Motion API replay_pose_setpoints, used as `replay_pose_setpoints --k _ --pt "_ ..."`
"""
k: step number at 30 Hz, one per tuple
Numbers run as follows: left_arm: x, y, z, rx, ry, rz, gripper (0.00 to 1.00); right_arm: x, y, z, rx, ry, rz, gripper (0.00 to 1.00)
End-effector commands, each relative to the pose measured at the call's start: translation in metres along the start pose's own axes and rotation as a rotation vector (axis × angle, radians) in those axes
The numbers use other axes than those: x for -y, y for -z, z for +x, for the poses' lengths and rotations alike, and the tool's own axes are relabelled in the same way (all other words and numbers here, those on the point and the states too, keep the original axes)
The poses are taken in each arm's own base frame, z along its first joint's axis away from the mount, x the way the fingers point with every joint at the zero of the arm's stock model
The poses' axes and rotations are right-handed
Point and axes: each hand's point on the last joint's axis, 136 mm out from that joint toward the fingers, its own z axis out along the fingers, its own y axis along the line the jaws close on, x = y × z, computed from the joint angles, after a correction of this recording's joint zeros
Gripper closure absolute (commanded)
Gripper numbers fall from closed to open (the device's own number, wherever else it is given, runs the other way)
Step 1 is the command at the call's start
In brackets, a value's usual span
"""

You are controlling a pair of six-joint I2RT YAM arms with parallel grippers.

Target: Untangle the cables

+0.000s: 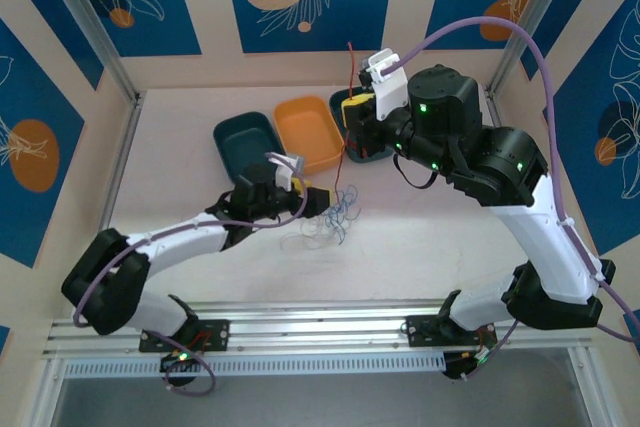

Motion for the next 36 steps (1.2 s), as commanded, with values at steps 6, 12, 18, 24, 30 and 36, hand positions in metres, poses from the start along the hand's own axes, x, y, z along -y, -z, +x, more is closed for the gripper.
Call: replay_pose_setpoints --k 6,12,18,24,30,36 --pt "0.023 -0.025 0.019 -0.08 0.031 0.082 0.15 -0.003 0.009 -0.014 0.063 -0.02 -0.032 0.99" --pt "0.007 -0.038 0.042 -0.126 0.076 0.045 0.33 -0.002 0.015 -0.021 0.078 -0.011 -0.031 1.0" --pt "-0.009 -0.037 0.052 -0.13 0.103 -0.019 0.31 0.009 0.025 -0.028 0.101 0.006 0.016 1.0" --pt "-0.021 -0.024 0.052 -0.113 0.093 -0.099 0.18 0.021 0.023 -0.029 0.1 0.004 0.063 1.0" --pt "-0.028 -0.001 0.042 -0.052 0.06 -0.184 0.0 0.052 -0.001 -0.028 0.071 -0.038 0.129 1.0" --pt "-0.033 0.03 0.027 0.007 0.003 -0.276 0.0 0.101 -0.035 -0.032 0.051 -0.087 0.214 1.0"
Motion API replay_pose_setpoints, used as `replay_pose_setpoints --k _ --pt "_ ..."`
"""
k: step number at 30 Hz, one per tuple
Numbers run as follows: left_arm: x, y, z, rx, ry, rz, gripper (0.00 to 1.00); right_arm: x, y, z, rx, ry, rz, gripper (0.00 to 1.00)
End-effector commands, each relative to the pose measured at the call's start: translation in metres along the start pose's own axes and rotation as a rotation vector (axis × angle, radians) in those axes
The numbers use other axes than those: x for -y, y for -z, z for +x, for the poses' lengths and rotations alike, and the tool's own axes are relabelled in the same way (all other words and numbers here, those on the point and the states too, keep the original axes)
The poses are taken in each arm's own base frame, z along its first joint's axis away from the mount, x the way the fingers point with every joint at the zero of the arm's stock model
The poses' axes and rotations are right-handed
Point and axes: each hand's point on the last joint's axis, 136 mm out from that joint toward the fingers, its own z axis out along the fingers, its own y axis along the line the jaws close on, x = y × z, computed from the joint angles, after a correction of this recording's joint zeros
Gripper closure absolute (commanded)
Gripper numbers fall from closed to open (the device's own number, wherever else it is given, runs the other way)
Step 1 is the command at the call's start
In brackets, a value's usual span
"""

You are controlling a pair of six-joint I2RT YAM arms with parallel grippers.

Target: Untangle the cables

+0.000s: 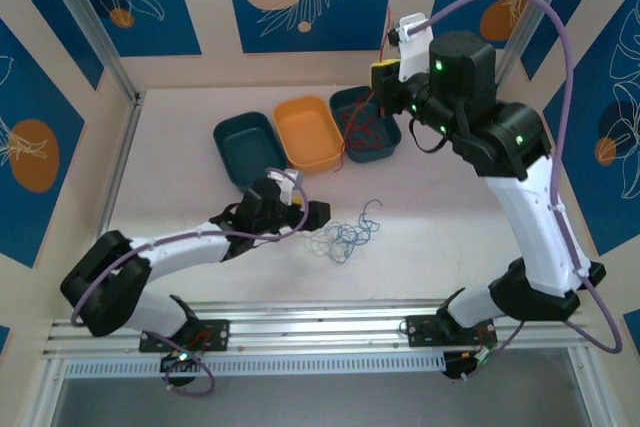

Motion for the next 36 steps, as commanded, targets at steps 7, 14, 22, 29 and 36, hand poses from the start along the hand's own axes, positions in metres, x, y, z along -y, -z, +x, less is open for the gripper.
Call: replay_pose_setpoints --k 7,14,22,29,36 --pt "-0.026 0.047 -0.015 0.088 -0.112 -0.196 0.0 0.053 -0.069 -0.02 0.005 -0.037 0.086 1.0" --pt "-0.036 0.067 -0.02 0.114 -0.169 -0.27 0.0 0.092 -0.13 -0.017 -0.013 -0.036 0.155 1.0" --pt "-0.045 0.071 -0.017 0.124 -0.152 -0.301 0.0 0.13 -0.175 0.002 -0.05 -0.099 0.18 1.0" --pt "-0.048 0.07 -0.017 0.125 -0.148 -0.312 0.0 0.137 -0.199 0.046 -0.172 -0.174 0.158 1.0" --pt "-0.049 0.066 -0.014 0.109 -0.14 -0.311 0.0 0.142 -0.213 0.1 -0.34 -0.216 0.144 1.0"
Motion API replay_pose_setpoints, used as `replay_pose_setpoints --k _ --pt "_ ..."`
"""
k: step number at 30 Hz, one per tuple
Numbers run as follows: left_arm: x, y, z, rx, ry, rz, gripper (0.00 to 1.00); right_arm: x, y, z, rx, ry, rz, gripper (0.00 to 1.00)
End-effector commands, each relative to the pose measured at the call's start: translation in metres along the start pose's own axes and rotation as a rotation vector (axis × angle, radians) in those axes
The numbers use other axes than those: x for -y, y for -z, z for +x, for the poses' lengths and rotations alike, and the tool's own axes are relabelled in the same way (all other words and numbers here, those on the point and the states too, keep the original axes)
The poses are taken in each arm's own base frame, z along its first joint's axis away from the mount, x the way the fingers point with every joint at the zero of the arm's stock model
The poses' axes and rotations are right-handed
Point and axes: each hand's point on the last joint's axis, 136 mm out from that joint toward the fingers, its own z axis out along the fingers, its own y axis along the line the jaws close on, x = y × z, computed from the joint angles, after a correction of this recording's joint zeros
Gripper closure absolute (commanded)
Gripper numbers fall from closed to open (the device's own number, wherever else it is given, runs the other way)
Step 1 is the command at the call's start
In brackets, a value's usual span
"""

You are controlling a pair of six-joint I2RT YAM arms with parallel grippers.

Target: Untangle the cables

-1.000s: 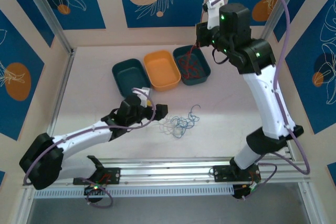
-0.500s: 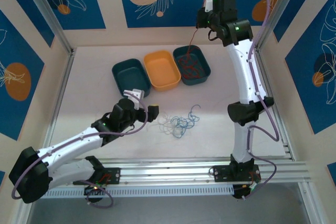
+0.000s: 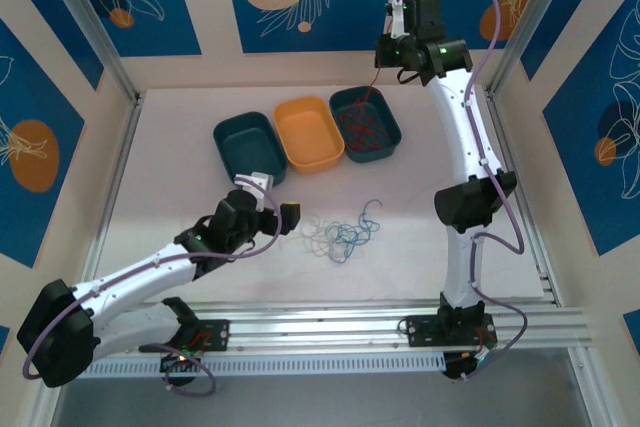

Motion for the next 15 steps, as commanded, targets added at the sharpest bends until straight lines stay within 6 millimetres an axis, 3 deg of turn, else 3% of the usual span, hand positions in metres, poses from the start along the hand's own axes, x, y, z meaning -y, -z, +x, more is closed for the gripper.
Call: replay_pose_setpoints --k 1,8,15 --pt "-0.003 -0.003 0.002 -0.007 -0.001 -0.012 0.0 0.004 -0.01 0.024 -0.095 -0.027 -0.02 1.0" --pt "-0.001 -0.009 0.005 -0.03 -0.002 -0.012 0.0 0.018 -0.035 0.074 -0.286 -0.04 -0.025 1.0" --pt "0.001 -0.014 0.006 -0.038 0.014 -0.005 0.0 0.03 -0.064 0.108 -0.391 -0.002 0.014 1.0"
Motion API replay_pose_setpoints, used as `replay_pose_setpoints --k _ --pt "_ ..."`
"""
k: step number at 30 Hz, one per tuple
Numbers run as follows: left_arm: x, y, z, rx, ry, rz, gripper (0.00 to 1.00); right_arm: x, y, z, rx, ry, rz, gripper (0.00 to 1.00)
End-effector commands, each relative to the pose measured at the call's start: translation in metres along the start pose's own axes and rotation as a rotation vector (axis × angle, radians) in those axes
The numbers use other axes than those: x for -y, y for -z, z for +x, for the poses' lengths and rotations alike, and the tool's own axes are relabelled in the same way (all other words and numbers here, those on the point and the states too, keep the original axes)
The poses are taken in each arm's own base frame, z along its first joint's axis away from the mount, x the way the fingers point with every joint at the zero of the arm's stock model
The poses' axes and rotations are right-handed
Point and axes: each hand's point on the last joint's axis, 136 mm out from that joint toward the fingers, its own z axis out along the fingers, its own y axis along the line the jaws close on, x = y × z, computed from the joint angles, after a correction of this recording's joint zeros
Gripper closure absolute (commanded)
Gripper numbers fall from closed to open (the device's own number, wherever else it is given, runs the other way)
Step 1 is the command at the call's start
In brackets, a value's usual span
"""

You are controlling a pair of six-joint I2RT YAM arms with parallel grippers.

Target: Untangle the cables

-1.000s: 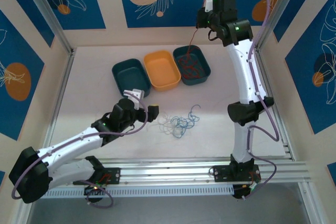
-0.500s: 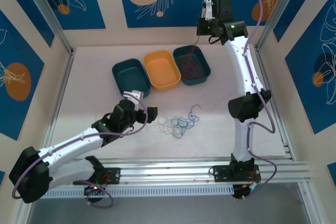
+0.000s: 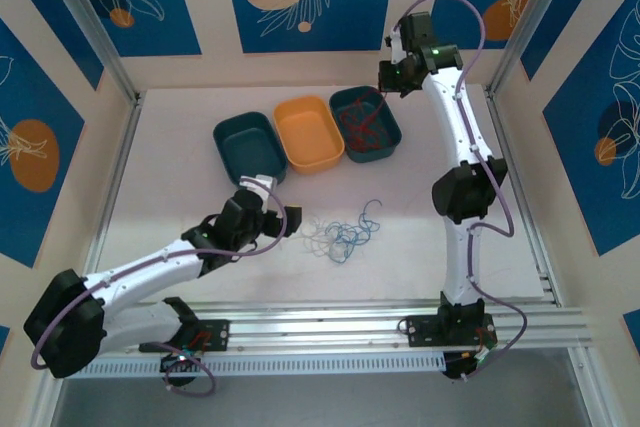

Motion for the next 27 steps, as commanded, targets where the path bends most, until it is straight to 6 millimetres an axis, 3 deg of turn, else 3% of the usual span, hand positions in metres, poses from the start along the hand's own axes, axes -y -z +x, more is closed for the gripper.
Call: replay_pose_setpoints --k 1,15,27 --pt "0.006 -0.001 -0.012 0.021 0.023 0.023 0.0 0.003 -0.018 0.017 -0.075 0.035 0.009 1.0" --pt "0.007 -0.008 -0.012 0.004 0.017 0.011 0.0 0.016 -0.082 0.041 -0.178 0.129 0.099 1.0" --pt "0.002 -0.007 -0.007 -0.01 0.026 -0.008 0.0 0.012 -0.129 0.055 -0.21 0.193 0.097 1.0"
